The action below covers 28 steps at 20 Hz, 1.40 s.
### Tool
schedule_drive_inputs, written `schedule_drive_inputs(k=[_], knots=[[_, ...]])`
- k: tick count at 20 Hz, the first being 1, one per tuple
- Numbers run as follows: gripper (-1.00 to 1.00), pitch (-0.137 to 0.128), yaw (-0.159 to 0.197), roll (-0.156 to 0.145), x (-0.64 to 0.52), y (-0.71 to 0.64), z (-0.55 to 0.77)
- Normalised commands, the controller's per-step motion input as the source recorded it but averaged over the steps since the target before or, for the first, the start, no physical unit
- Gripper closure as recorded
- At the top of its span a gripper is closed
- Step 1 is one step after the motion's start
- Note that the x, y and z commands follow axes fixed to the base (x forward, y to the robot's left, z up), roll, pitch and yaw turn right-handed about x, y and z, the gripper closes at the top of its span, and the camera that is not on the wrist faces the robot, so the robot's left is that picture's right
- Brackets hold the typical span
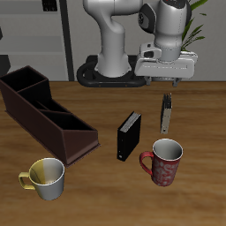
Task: Place the yellow book into the right desk caddy's right compartment
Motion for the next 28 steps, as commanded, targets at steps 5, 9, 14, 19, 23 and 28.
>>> schedule_drive_inputs(k=[5,9,14,19,23,28], knots=[[-1.0,-0.006,0.012,0.003,-0.1,0.15,-0.19],[-1.0,0.002,0.002,0.013,0.0,0.09,-0.1],[-1.0,0.001,0.014,-0.009,0.02,0.04,-0.16],[-1.0,0.006,-0.001,-0.008,0.1,-0.01,-0.07],[-1.0,0.009,0.013,0.009,0.0,0.11,-0.19],[-1.0,0.043,-0.005,-0.001,0.05,-0.01,-0.24]])
